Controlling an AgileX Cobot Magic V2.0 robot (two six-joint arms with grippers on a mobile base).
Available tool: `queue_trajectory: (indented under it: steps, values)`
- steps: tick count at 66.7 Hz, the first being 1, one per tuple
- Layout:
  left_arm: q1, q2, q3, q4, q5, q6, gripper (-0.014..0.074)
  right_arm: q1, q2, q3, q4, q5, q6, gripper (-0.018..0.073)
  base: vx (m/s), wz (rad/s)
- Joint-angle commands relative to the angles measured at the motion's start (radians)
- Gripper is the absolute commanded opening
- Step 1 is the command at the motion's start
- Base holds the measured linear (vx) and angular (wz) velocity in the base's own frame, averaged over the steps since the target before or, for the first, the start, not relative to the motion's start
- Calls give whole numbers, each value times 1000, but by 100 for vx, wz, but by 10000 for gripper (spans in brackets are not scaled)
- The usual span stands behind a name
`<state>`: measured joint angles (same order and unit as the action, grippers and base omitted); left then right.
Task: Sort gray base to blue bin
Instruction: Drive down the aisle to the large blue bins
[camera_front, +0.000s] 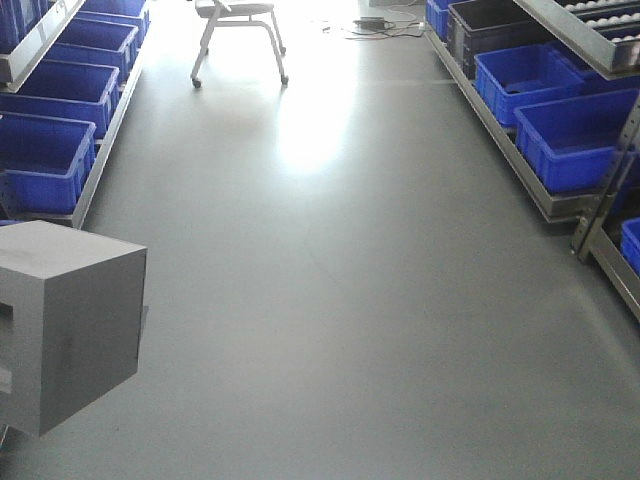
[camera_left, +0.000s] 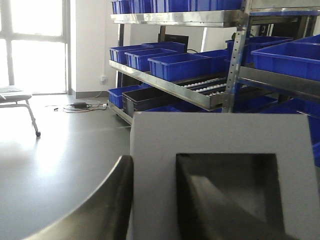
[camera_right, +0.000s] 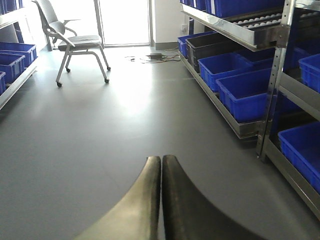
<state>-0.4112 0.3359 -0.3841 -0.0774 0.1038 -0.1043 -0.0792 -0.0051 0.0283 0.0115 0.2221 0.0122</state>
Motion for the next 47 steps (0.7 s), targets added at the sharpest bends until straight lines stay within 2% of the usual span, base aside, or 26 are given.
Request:
queue_trajectory:
  steps: [1, 47]
  values:
    - [-3, 7, -36, -11, -112, -9, 2, -2, 18, 2, -4, -72, -12, -5, 40, 10]
    - [-3, 7, -36, -11, -112, -9, 2, -2, 18, 2, -4, -72, -12, -5, 35, 7]
